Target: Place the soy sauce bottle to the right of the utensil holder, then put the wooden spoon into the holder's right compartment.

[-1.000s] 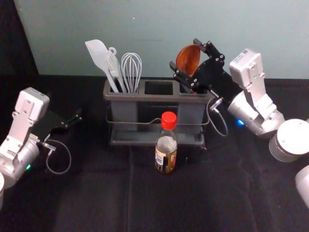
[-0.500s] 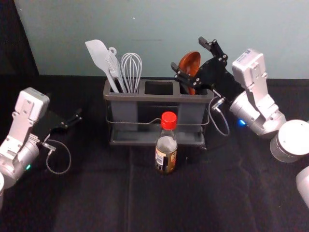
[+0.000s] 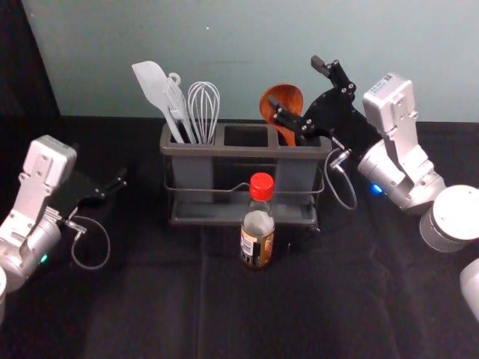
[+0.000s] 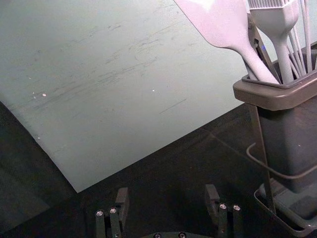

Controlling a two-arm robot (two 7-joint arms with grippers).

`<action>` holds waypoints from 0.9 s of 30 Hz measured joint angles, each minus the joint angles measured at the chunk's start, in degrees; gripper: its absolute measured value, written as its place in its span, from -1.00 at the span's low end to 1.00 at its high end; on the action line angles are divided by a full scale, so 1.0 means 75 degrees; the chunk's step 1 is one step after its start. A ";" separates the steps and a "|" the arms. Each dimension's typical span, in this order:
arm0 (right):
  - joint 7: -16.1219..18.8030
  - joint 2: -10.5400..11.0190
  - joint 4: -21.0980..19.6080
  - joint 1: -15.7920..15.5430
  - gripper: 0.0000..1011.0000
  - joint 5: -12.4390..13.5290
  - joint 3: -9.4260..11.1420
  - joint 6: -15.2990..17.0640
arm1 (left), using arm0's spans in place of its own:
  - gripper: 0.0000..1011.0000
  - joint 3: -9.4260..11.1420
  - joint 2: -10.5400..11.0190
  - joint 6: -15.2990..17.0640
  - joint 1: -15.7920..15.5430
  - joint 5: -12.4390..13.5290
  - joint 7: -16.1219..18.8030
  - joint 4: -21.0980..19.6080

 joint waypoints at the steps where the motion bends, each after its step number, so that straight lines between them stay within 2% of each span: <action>1: 0.0002 -0.0002 0.0000 0.0000 0.99 0.0001 0.0000 0.0000 | 0.99 -0.0001 0.0000 0.0000 0.0000 0.0000 0.0000 0.0000; 11: 0.0026 -0.0008 -0.0030 0.0007 0.99 0.0014 0.0003 -0.0001 | 0.99 0.0000 0.0000 0.0000 0.0000 0.0000 0.0000 0.0000; 15: 0.0020 0.0029 -0.0200 -0.0053 0.99 0.0013 0.0015 0.0071 | 0.99 0.0000 0.0000 0.0000 0.0000 -0.0001 0.0000 0.0000; 23: 0.0050 0.0383 -0.1057 -0.0427 0.99 0.0000 0.0108 0.0673 | 0.99 0.0000 0.0000 0.0000 0.0000 0.0000 0.0000 0.0000; 25: 0.0138 0.0572 -0.1504 -0.0663 0.99 0.0118 0.0191 0.0887 | 0.99 0.0000 0.0000 0.0000 0.0000 0.0000 0.0000 0.0000; 27: 0.0180 0.0662 -0.1728 -0.0806 0.99 0.0217 0.0243 0.0980 | 0.99 0.0000 0.0000 0.0000 0.0000 0.0000 0.0000 0.0000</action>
